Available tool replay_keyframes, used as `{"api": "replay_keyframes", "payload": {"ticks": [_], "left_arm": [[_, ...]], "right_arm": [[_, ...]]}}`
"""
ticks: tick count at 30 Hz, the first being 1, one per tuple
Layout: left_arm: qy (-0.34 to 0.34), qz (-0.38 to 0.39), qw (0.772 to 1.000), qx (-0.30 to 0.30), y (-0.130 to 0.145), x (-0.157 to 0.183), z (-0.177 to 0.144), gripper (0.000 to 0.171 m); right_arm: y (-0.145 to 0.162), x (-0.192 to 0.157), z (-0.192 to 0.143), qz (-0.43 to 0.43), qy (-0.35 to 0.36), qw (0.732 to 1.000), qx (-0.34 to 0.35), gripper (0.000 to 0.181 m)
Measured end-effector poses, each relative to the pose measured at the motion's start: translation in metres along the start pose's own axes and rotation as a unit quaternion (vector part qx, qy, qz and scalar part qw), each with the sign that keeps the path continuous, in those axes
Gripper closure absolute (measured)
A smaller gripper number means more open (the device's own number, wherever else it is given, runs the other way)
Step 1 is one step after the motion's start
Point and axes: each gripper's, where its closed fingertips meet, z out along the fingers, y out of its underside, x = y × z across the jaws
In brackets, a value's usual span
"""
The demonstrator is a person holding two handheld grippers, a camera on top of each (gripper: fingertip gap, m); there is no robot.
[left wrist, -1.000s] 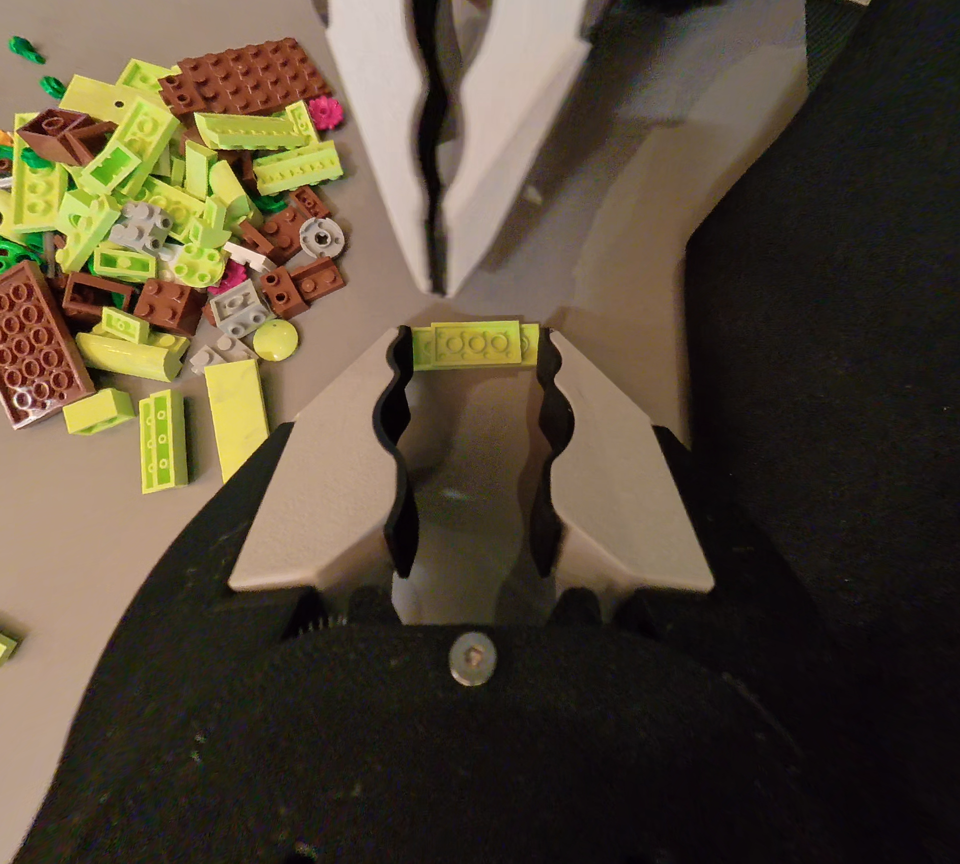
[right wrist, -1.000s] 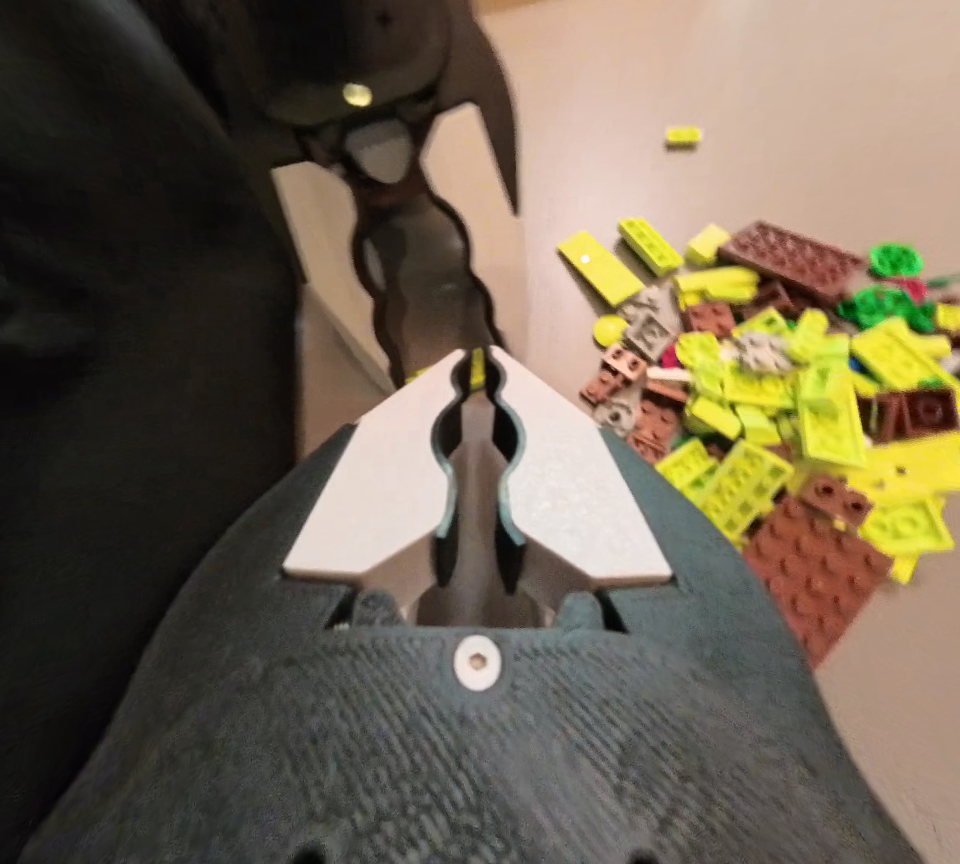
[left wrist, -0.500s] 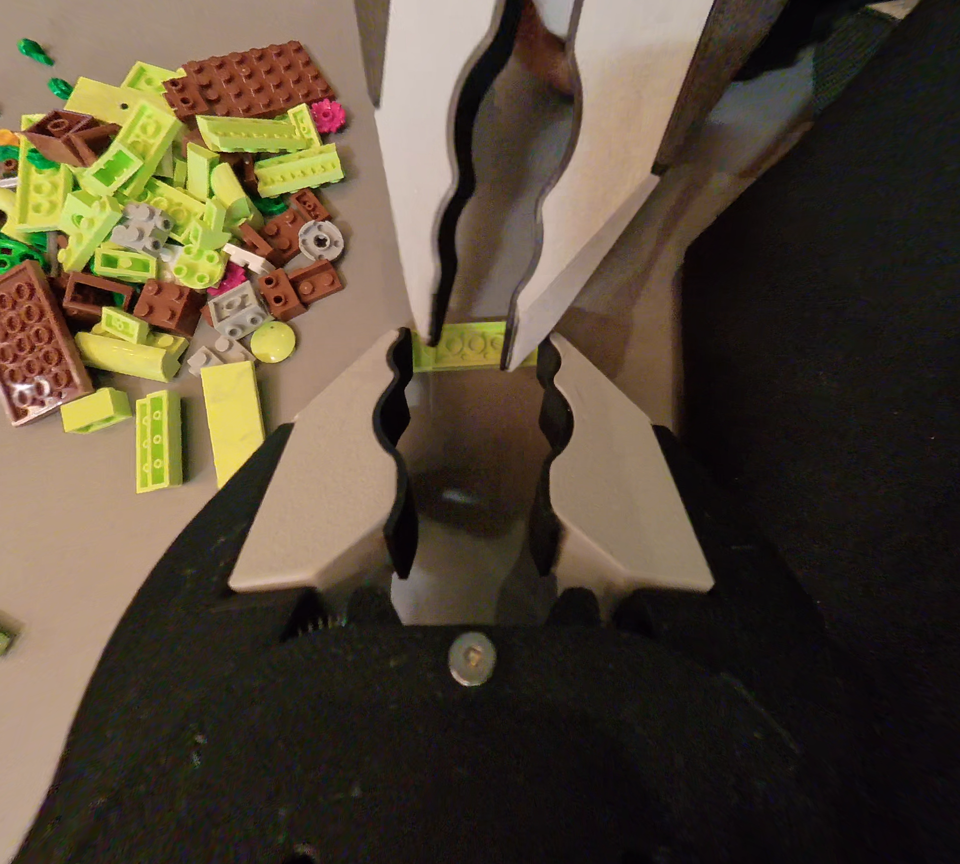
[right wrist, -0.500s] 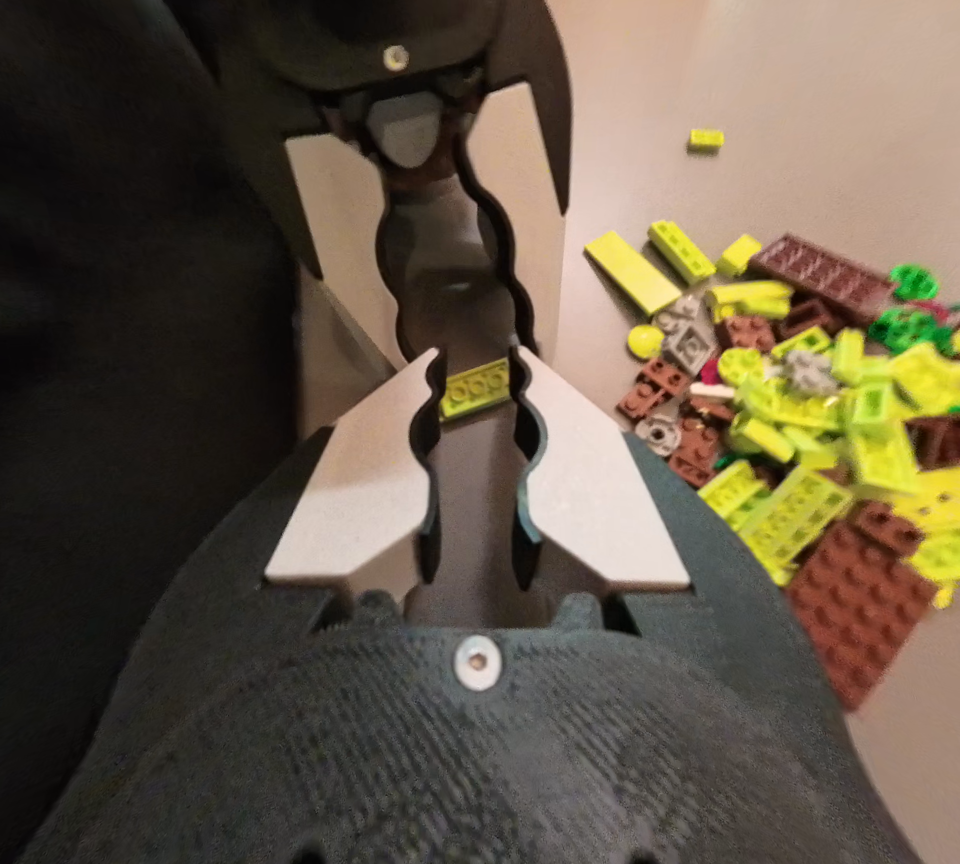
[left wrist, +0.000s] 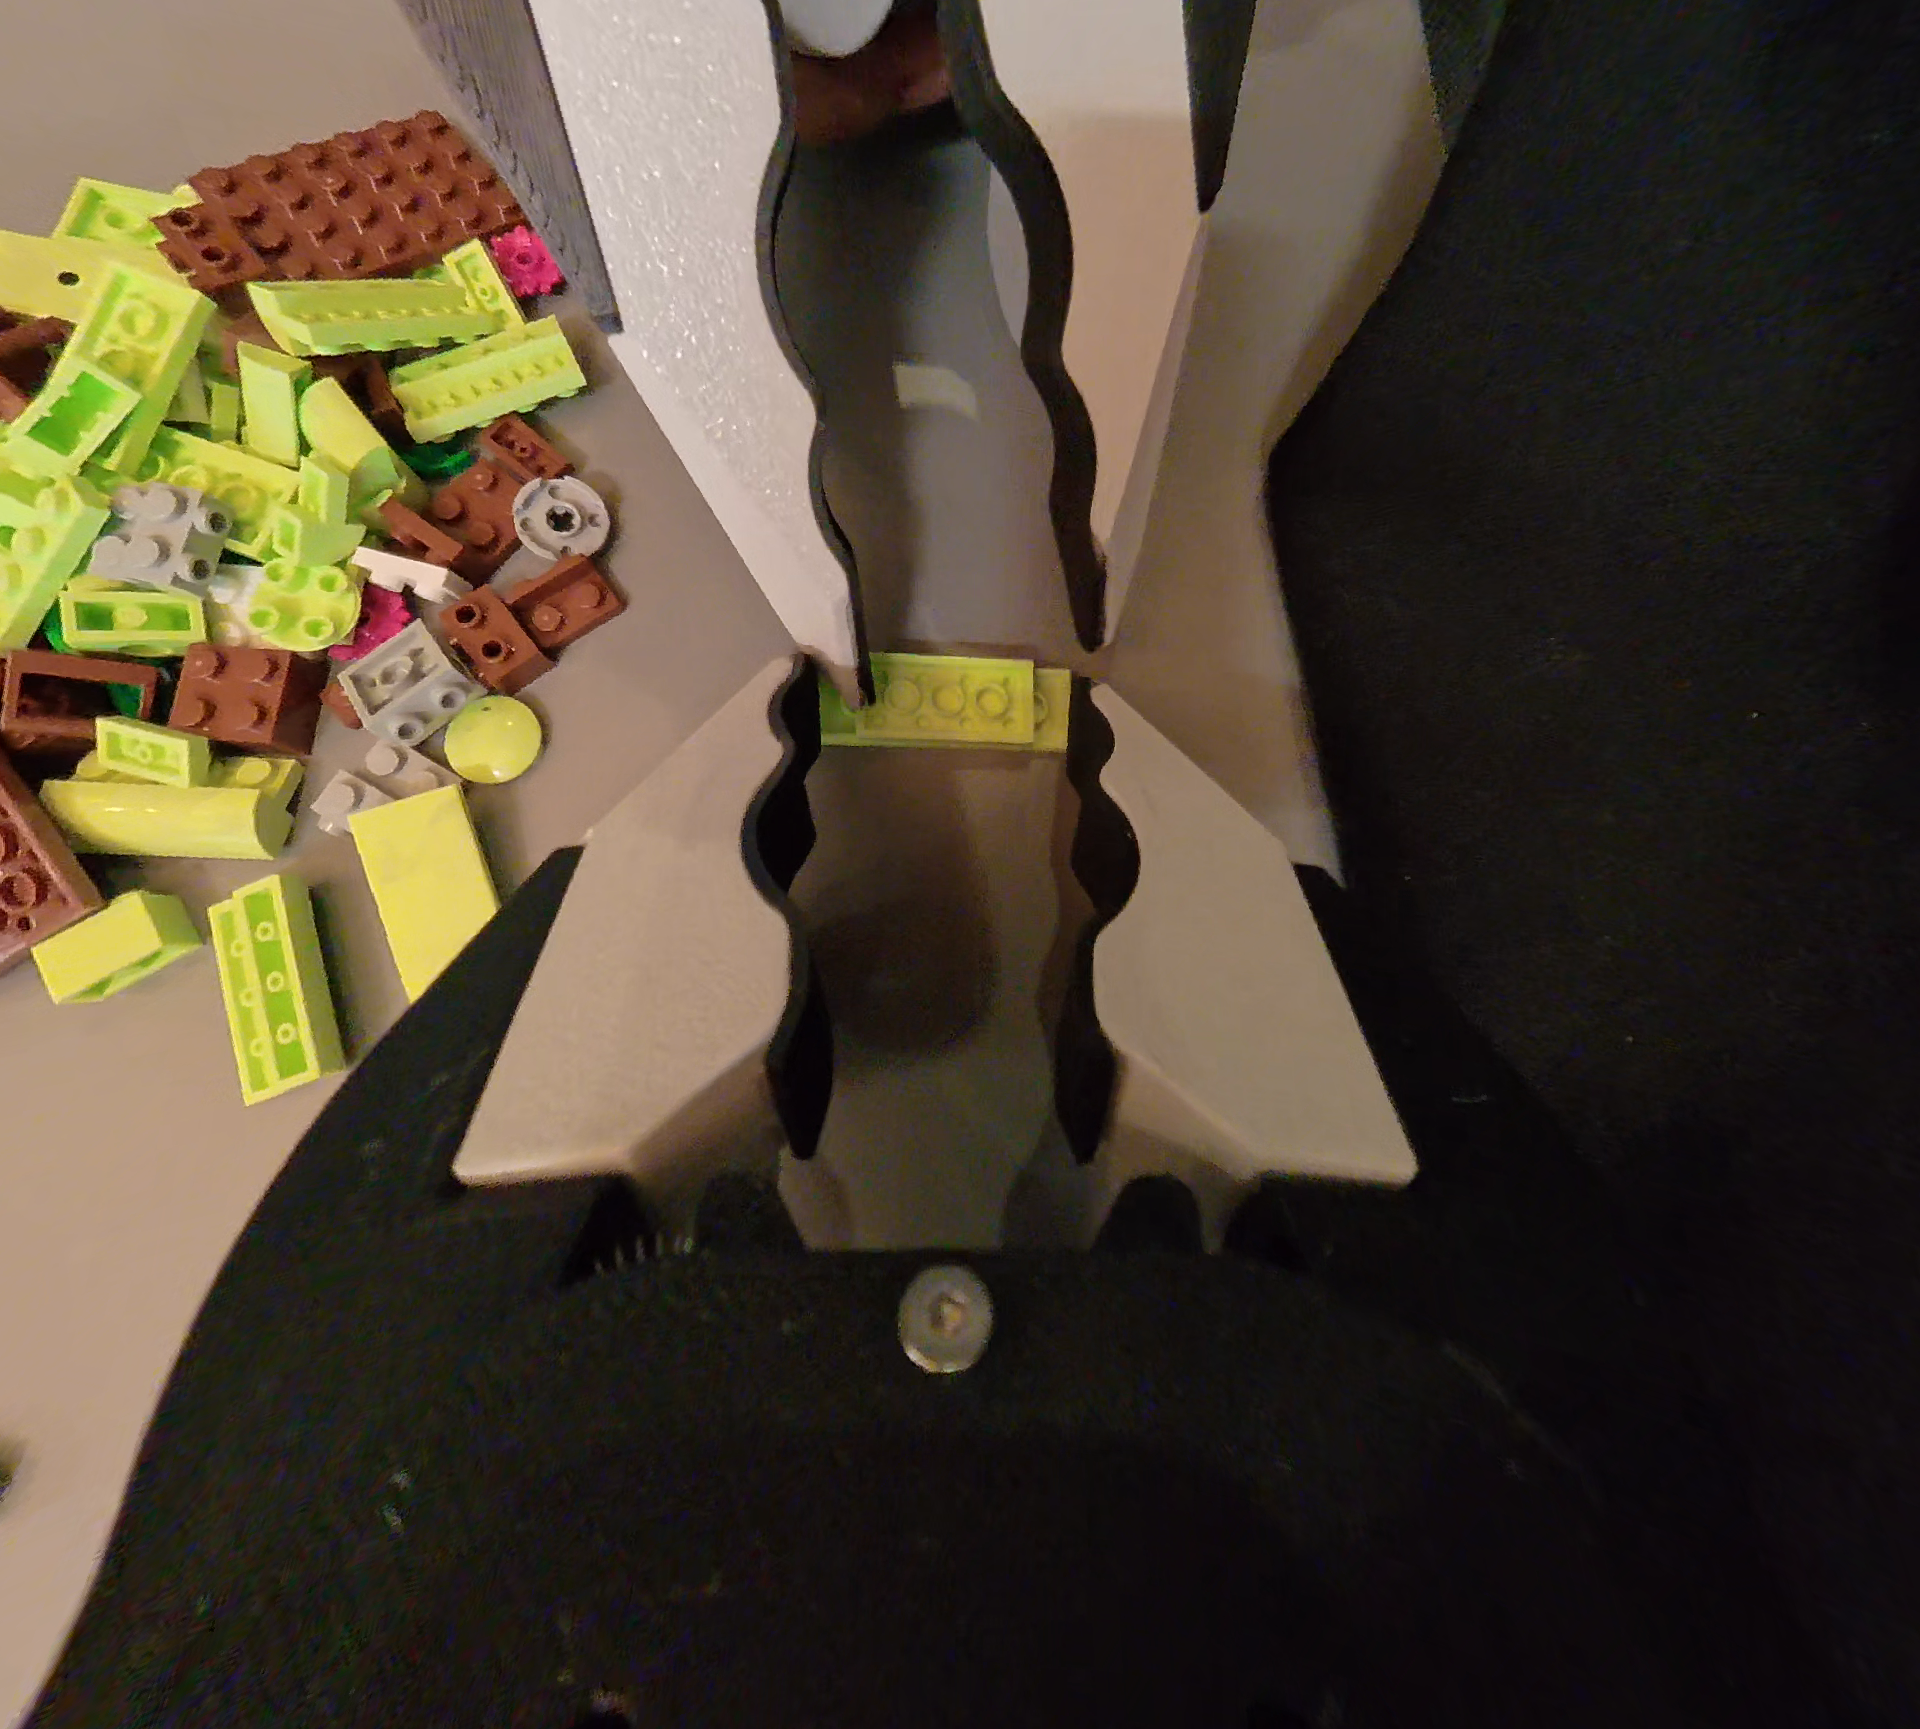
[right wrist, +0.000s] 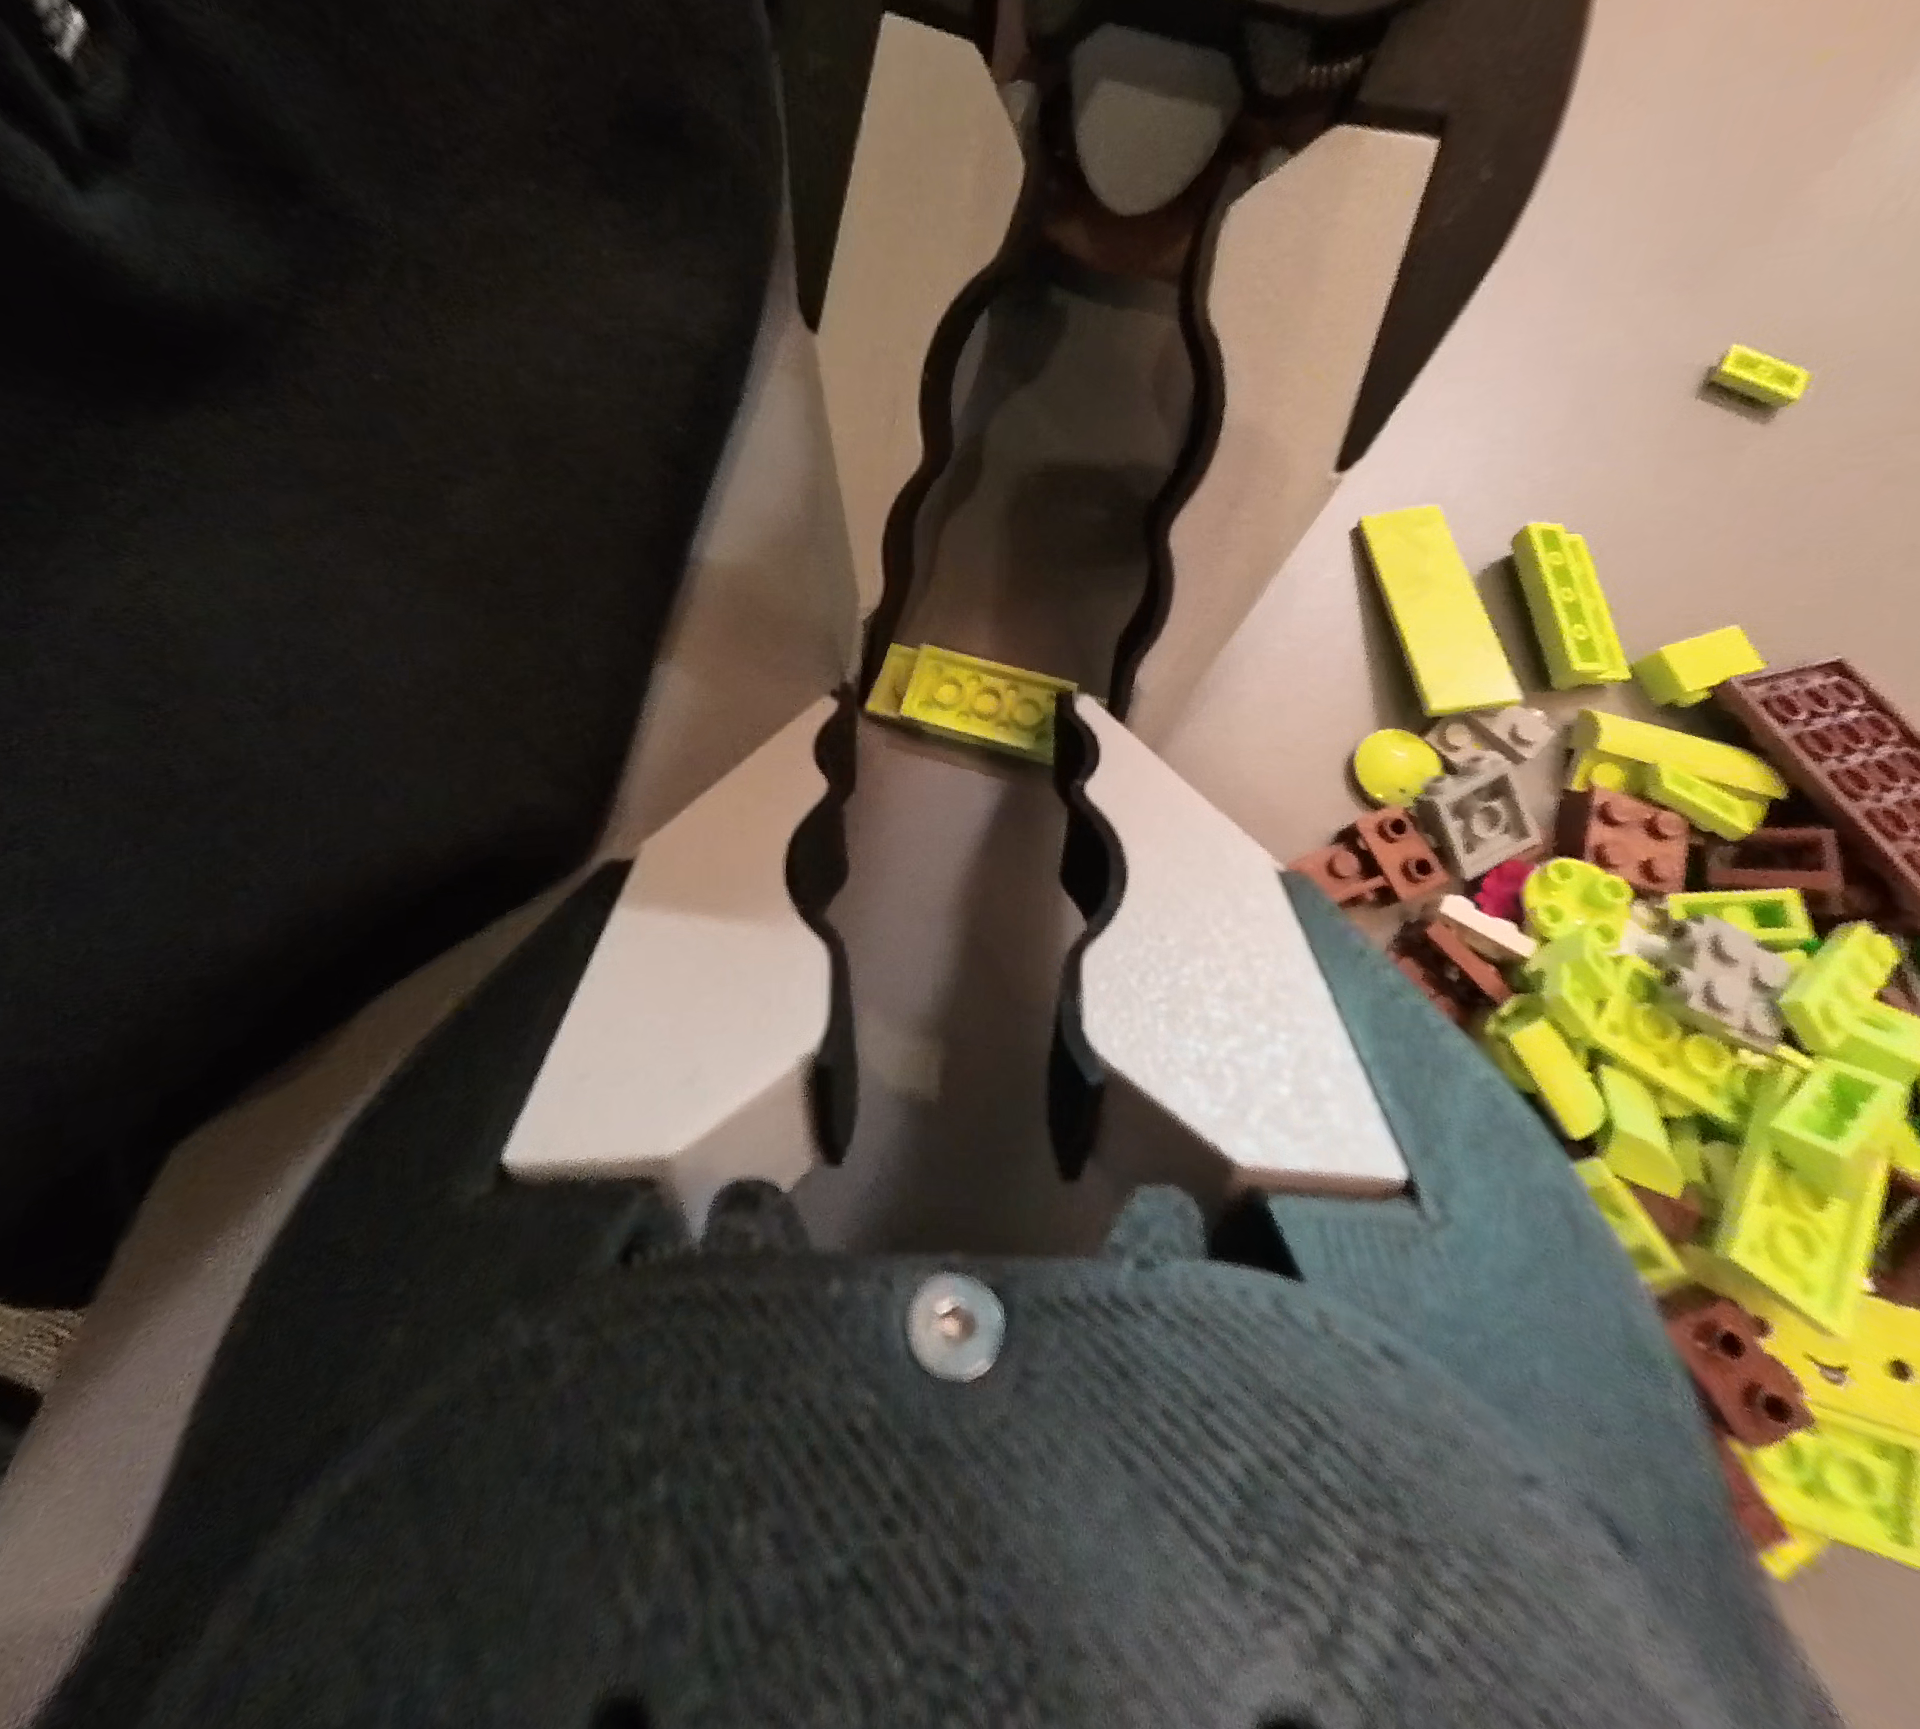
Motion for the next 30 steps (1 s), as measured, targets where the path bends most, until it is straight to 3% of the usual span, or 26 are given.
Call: {"api": "replay_keyframes", "payload": {"ticks": [5,11,17,19,22,30], "left_arm": [[0.015,-0.006,1.0,0.002,0.0,0.0,-0.001,0.126],[0.006,-0.001,1.0,0.003,-0.001,-0.001,-0.002,0.125],[-0.03,0.003,1.0,-0.001,0.003,-0.006,-0.004,0.103],[-0.031,0.004,1.0,-0.001,0.004,-0.005,-0.005,0.104],[-0.03,0.015,0.999,0.0,0.004,-0.003,-0.005,0.124],[-0.033,0.004,0.999,0.001,0.004,-0.006,-0.005,0.124]], "right_arm": [[0.003,0.002,0.001,-0.048,0.033,0.998,-0.034,0.145],[0.003,0.002,0.002,-0.03,0.051,0.998,-0.039,0.138],[0.002,0.007,-0.005,0.0,0.074,0.997,-0.022,0.13],[-0.003,0.007,-0.007,0.012,0.071,0.997,-0.004,0.13],[-0.006,0.009,-0.006,0.029,0.057,0.998,0.006,0.134],[-0.001,0.012,-0.002,0.037,0.051,0.998,0.001,0.138]]}}
